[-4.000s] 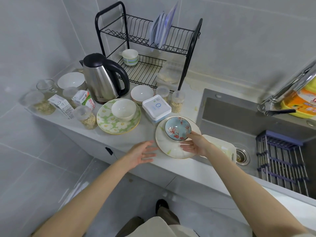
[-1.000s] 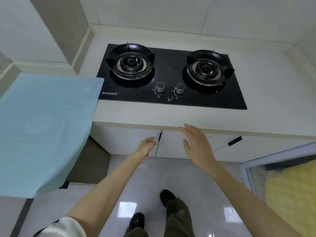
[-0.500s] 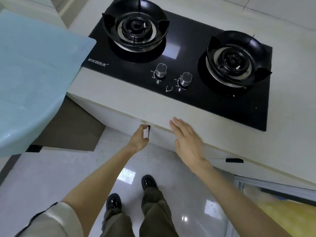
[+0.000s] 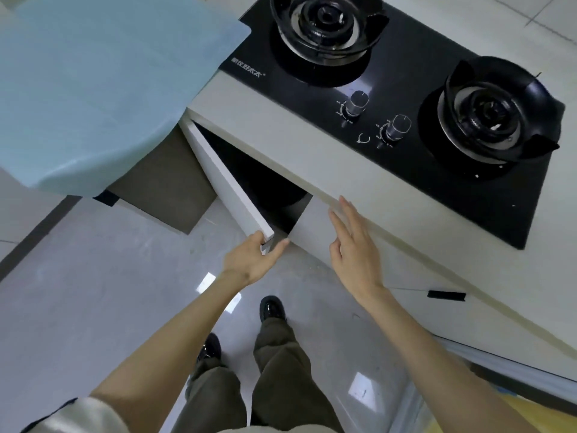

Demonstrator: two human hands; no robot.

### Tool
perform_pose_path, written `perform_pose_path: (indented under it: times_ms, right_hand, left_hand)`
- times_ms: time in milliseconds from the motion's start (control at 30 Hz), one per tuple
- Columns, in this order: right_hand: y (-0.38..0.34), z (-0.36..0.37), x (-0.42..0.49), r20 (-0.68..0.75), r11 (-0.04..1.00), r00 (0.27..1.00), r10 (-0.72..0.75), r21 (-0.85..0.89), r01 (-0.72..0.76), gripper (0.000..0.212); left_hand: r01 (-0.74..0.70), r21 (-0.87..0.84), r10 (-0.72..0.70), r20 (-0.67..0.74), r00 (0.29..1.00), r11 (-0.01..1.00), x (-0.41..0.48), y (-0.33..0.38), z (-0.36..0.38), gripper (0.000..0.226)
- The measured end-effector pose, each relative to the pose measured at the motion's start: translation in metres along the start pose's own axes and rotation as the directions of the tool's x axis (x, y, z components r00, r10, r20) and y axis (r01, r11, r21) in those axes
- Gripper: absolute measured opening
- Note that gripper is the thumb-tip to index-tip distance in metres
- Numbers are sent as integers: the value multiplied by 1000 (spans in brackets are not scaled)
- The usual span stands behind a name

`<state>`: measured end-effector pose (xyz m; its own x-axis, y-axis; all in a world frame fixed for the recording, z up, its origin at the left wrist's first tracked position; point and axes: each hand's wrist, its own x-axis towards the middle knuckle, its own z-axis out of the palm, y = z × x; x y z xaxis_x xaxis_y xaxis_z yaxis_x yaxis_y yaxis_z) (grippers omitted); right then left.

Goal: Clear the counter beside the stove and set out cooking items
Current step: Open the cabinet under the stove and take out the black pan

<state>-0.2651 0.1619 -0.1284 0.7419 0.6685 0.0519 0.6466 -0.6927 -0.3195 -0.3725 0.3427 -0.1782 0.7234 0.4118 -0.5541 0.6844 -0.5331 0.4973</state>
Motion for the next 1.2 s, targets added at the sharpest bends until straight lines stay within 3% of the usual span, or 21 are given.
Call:
perform_pose_path:
  times_ms: [67,233,433,533,733,1067,1200]
  right_hand:
    - [-16,7,-4,3,1000,1000,-7,25,7,55]
    - [-79,33,-13,21,994,997,-71,89,69,52]
    - [-150,59,-23,50,987,996,-68,146,60,51]
    - [-185,70,-27,62,983,997,-44,180,32,50]
    - [-239,86,-25,101,971,995,12,238,-36,44]
    - [-292,98,-3,180,946,977,114,280,-162,46]
    - [-297,103,3,211,932,967,142,300,-203,46]
  left_hand:
    - [21,23,-19,-67,998,1000,-15,-17,-4,73]
    - [62,50,-54,-148,987,997,-44,-78,-22,67]
    - [36,127,-24,-101,995,991,-61,-157,-65,47]
    - [33,131,-8,-182,983,991,-72,-201,-90,35]
    - [88,86,-54,-344,938,992,-84,-257,-153,23]
    - [149,-43,-155,-366,918,988,-65,-303,-215,19]
    - [119,-176,-181,-392,902,977,-63,-314,-218,27]
